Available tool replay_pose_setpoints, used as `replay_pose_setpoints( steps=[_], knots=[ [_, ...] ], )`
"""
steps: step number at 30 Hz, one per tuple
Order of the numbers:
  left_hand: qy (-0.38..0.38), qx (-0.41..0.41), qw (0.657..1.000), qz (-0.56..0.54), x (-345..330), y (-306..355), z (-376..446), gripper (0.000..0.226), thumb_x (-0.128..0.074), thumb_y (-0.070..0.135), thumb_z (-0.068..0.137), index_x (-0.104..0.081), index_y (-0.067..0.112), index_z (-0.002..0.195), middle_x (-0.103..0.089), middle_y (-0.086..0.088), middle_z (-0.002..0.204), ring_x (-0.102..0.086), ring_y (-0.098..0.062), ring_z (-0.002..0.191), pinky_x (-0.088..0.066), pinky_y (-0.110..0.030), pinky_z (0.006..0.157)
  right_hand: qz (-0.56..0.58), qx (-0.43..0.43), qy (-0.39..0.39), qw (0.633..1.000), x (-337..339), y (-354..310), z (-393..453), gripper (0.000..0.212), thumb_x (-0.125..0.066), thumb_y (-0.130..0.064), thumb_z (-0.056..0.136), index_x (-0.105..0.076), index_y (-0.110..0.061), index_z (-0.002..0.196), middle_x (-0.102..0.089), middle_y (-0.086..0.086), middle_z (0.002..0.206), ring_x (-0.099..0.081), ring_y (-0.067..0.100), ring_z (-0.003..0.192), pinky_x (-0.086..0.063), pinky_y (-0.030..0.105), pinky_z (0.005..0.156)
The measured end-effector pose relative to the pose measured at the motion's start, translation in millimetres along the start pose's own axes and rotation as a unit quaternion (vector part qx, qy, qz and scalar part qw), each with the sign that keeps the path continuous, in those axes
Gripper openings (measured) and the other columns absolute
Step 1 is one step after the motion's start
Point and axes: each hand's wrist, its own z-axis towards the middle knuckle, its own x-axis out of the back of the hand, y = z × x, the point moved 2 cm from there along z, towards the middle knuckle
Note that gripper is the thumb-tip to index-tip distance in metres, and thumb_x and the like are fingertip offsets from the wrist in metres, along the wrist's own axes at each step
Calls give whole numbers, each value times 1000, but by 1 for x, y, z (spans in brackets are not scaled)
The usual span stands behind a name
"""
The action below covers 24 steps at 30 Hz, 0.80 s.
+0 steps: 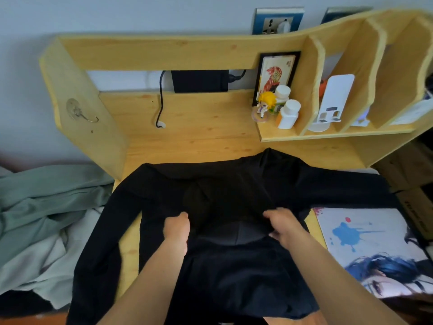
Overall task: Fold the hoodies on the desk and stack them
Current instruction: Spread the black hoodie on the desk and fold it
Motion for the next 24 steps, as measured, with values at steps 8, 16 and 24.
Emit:
replay_pose_setpoints(
  steps=[8, 16, 24],
  knots=[
    [107, -269, 887, 360, -26, 4, 23, 55, -63, 52, 95, -56, 16, 135, -59, -10, 130, -54, -33, 122, -50, -47, 98, 82, 23, 103, 991, 18, 43, 28, 20, -55, -28, 100, -64, -13, 90, -61, 5, 82, -57, 22, 77, -57, 45, 87],
    [22, -172, 860, 480, -56, -3, 15, 61, -50, 61, 97, -47, 14, 136, -58, -9, 127, -61, -32, 111, -49, -42, 76, -170, 104, 116, 973, -3, 22, 48, 19, -61, -41, 96, -62, -22, 97, -65, 2, 93, -64, 24, 89, -58, 42, 84],
    [-52, 10, 999, 9, -37, 3, 13, 35, -67, 22, 97, -63, 8, 128, -66, -14, 121, -64, -34, 111, -53, -45, 101, -130, -6, 19, 991, -9, 21, 59, 46, -77, -50, 82, -64, -14, 108, -69, 5, 102, -68, 26, 91, -61, 38, 75]
  ],
)
